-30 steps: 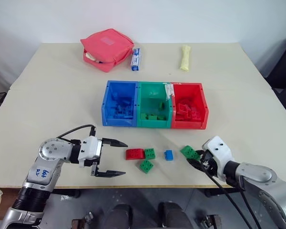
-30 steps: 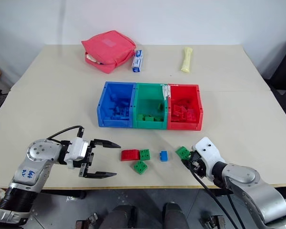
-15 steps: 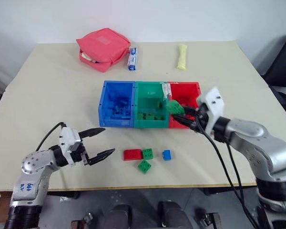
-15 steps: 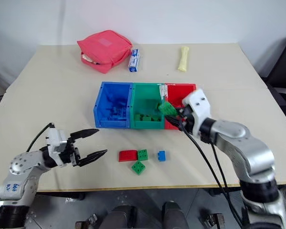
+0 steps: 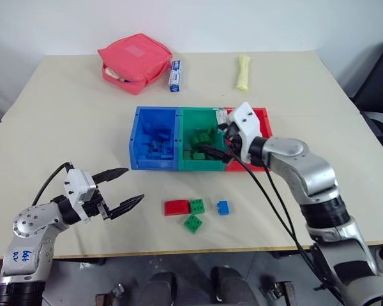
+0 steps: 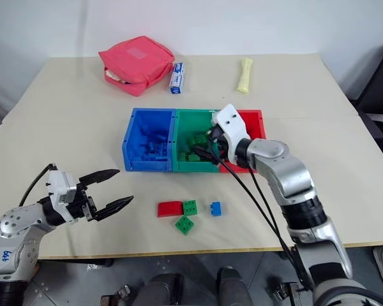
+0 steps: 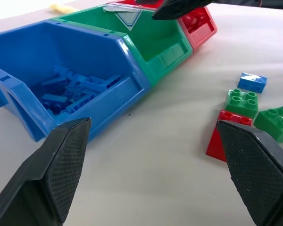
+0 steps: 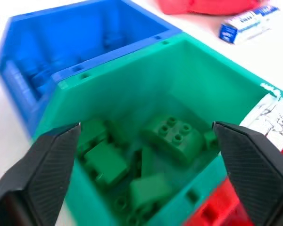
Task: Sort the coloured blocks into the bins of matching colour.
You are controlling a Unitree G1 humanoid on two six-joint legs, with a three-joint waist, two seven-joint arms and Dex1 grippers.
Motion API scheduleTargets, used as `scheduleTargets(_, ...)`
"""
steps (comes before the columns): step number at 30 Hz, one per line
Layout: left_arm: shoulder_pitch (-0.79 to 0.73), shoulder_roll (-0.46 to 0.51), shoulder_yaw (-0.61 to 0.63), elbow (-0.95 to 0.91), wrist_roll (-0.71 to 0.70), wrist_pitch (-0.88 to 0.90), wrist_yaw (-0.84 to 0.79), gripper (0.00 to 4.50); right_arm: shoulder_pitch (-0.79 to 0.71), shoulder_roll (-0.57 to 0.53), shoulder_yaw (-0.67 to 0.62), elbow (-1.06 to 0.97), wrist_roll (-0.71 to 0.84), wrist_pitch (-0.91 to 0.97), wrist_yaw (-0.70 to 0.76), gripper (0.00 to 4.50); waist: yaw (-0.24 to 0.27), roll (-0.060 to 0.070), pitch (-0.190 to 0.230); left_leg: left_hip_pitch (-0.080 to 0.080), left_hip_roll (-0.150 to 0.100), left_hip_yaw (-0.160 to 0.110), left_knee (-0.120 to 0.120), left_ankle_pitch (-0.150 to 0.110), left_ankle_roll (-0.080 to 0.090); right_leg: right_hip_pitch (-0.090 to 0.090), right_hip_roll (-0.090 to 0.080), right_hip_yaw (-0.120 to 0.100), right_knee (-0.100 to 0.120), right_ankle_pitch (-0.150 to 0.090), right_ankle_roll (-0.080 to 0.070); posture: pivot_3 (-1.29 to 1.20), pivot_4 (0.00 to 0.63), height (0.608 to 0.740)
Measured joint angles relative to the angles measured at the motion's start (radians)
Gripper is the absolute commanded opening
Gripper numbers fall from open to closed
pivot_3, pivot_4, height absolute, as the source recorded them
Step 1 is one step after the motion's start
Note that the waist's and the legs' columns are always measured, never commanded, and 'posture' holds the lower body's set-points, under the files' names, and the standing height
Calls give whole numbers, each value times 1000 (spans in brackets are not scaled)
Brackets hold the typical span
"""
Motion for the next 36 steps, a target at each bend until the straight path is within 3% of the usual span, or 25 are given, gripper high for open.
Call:
scheduleTargets(7,-116,9,-106,17,20,-16,-89,4500,420,-181,-241,-167,86,-324,304,4489,23,0,0,1,0,1,2,0,1,4,0,0,-8,1,1,0,150,740)
scheduleTargets(12,-182,14,-217,46,57,-60,-192,4500,704,-313,-378,-100,49,-568,502,4489,21,0,0,4,1,4,1,1,1,6,2,2,-7,1,1,0,150,740)
scheduleTargets(15,-224,13,-272,81,81,-93,-240,4500,775,-338,-423,-49,38,-646,554,4489,17,0,0,12,2,7,-1,1,1,12,2,4,-7,1,1,0,150,740)
scheduleTargets(21,-256,12,-293,137,98,-130,-282,4500,710,-346,-368,-55,33,-649,570,4489,16,0,0,17,3,5,-1,-1,3,18,2,3,-9,0,1,0,150,740)
scheduleTargets(26,-255,13,-293,159,102,-145,-290,4500,558,-304,-184,-70,17,-560,568,4489,21,0,0,16,2,4,0,0,1,18,1,3,-9,0,1,0,150,740)
scheduleTargets(31,-221,27,-281,156,107,-154,-281,4500,389,-262,2,42,-89,-521,577,4489,23,0,0,15,2,2,0,0,1,17,1,1,-10,0,1,0,150,740)
scheduleTargets(36,-177,37,-264,119,107,-152,-252,4500,316,-220,66,149,-133,-524,591,3208,23,0,0,14,2,2,0,0,1,16,1,1,-10,0,1,0,150,740)
